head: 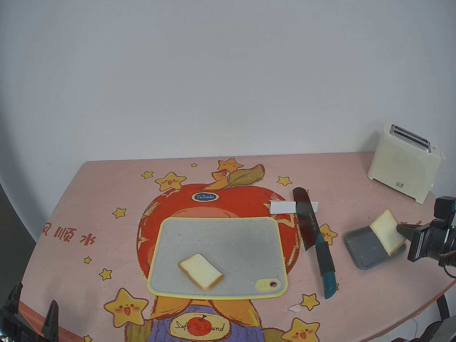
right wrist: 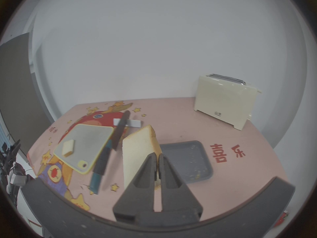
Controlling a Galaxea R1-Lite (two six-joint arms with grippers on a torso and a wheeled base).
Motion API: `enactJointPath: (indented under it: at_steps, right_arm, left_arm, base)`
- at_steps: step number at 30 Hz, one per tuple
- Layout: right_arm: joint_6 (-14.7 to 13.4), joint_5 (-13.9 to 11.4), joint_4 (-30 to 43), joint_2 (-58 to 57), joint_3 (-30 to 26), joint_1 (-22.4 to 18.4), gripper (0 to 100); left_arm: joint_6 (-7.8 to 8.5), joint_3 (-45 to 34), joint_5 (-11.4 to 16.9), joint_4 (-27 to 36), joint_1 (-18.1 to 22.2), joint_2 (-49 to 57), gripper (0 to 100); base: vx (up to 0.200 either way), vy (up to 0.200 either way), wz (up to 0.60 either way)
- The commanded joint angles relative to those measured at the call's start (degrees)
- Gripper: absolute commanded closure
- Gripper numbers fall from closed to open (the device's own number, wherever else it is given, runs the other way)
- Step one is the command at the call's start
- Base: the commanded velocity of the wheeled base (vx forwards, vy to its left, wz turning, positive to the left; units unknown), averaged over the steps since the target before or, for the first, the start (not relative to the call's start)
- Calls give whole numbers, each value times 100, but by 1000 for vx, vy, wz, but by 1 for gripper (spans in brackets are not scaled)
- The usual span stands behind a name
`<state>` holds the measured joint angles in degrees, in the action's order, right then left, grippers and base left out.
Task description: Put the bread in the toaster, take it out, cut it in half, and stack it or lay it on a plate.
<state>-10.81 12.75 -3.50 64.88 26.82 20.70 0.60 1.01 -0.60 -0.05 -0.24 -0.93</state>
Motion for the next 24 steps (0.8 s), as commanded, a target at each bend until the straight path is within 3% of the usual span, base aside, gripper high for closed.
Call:
enactJointPath:
  at_steps: [1,13,19,24]
  right_arm:
    - [141,-27,-54,262,-124,-198,100]
    - [-35,-36,-125,992,-124,-101,100]
    - [-351,-36,-142,1405,-89,13,100]
    - [-386,-18,-599,1686,-133,-22,100]
  left_arm:
    - [-7,-92,-2,-4,-2,57,0]
    - [-7,-92,-2,5,-2,57,0]
    - [2,-92,7,5,-2,57,0]
    - [2,-92,7,5,-2,57,0]
  base:
    - [0,0,0]
    - [0,0,0]
    - [0,200,0]
    - [0,0,0]
